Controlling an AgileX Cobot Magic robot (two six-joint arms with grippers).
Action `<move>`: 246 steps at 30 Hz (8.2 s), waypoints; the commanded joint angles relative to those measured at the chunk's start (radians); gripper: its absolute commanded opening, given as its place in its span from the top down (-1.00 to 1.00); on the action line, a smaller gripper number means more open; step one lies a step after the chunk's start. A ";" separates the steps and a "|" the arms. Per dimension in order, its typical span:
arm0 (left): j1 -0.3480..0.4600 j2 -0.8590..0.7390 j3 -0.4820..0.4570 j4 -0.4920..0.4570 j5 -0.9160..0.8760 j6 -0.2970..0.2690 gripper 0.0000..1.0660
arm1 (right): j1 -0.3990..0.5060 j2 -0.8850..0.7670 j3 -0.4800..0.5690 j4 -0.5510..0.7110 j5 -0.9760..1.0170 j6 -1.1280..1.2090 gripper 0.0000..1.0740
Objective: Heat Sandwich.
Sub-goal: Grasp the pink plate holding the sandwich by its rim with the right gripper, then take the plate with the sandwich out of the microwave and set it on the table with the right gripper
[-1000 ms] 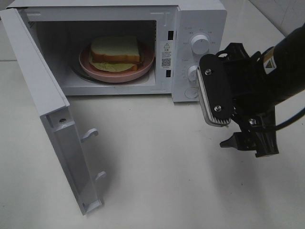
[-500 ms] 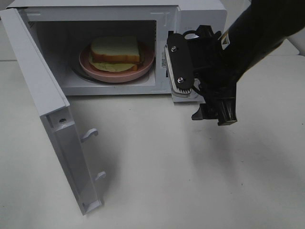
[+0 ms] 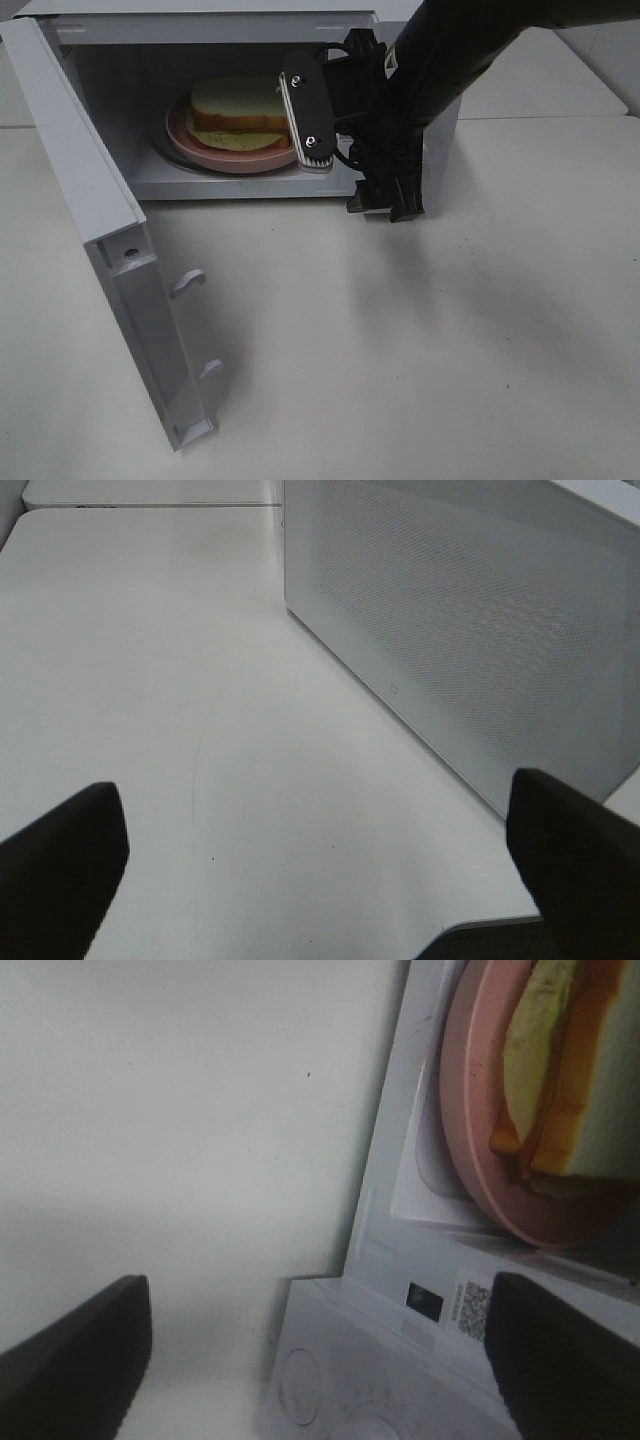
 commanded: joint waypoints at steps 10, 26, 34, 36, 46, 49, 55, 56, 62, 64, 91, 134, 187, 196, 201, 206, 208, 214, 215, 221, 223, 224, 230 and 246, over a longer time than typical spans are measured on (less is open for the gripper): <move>0.004 -0.005 0.001 -0.007 -0.005 -0.006 -0.82 | 0.014 0.134 -0.127 0.005 -0.037 -0.071 -0.60; 0.004 -0.005 0.001 -0.007 -0.005 -0.006 -0.82 | 0.014 0.339 -0.367 0.009 -0.018 -0.098 -0.55; 0.004 -0.005 0.001 -0.007 -0.005 -0.006 -0.82 | 0.023 0.442 -0.474 0.014 -0.013 -0.098 -0.54; 0.004 -0.005 0.001 -0.007 -0.005 -0.006 -0.82 | 0.023 0.477 -0.515 0.015 -0.001 -0.098 -0.52; 0.004 -0.005 0.001 -0.007 -0.005 -0.006 -0.82 | 0.023 0.560 -0.634 0.014 0.050 -0.080 -0.50; 0.004 -0.005 0.001 -0.007 -0.005 -0.006 -0.82 | 0.022 0.577 -0.665 0.015 0.058 -0.076 -0.50; 0.004 -0.005 0.001 -0.007 -0.005 -0.006 -0.82 | 0.013 0.621 -0.707 0.035 0.058 -0.042 -0.49; 0.004 -0.005 0.001 -0.007 -0.005 -0.006 -0.82 | 0.013 0.621 -0.707 0.035 0.058 -0.042 -0.49; 0.004 -0.005 0.001 -0.007 -0.005 -0.006 -0.82 | 0.011 0.642 -0.714 0.054 0.053 -0.042 -0.35; 0.004 -0.005 0.001 -0.007 -0.005 -0.006 -0.82 | 0.011 0.642 -0.714 0.054 0.053 -0.042 -0.21; 0.004 -0.005 0.001 -0.007 -0.005 -0.006 -0.82 | 0.011 0.570 -0.616 0.059 0.067 -0.093 1.00; 0.004 -0.005 0.001 -0.007 -0.005 -0.006 -0.82 | 0.011 0.186 -0.117 0.201 -0.079 -0.462 1.00; 0.004 -0.005 0.001 -0.007 -0.005 -0.006 -0.82 | 0.013 -0.560 0.652 0.215 -0.207 -0.453 1.00; 0.004 -0.005 0.001 -0.007 -0.005 -0.006 -0.82 | 0.013 -0.709 0.738 0.180 -0.128 -0.414 1.00; 0.004 -0.005 0.001 -0.007 -0.005 -0.006 -0.82 | 0.013 -0.790 0.772 0.128 -0.087 -0.338 0.99; 0.004 -0.005 0.001 -0.007 -0.005 -0.006 -0.82 | 0.013 -0.866 0.807 0.095 -0.043 -0.297 0.99; 0.004 -0.005 0.001 -0.007 -0.005 -0.006 -0.82 | 0.013 -0.897 0.819 0.085 -0.022 -0.287 0.99; 0.004 -0.005 0.001 -0.007 -0.005 -0.006 -0.82 | 0.013 -0.972 0.842 0.030 0.037 -0.230 0.98; 0.004 -0.005 0.001 -0.007 -0.005 -0.006 -0.82 | 0.013 -0.983 0.843 0.023 0.048 -0.215 0.98; 0.004 -0.005 0.001 -0.007 -0.005 -0.006 -0.82 | 0.013 -1.059 0.863 -0.014 0.105 -0.156 0.98; 0.004 -0.005 0.001 -0.007 -0.005 -0.006 -0.82 | 0.013 -1.070 0.866 -0.019 0.116 -0.148 0.98; 0.004 -0.005 0.001 -0.007 -0.005 -0.006 -0.82 | 0.013 -1.080 0.872 -0.023 0.121 -0.133 0.98; 0.004 -0.005 0.001 -0.007 -0.005 -0.006 -0.82 | 0.013 -1.132 0.888 -0.051 0.157 -0.090 0.97; 0.004 -0.005 0.001 -0.007 -0.005 -0.006 -0.82 | 0.013 -1.137 0.888 -0.190 0.165 0.076 0.95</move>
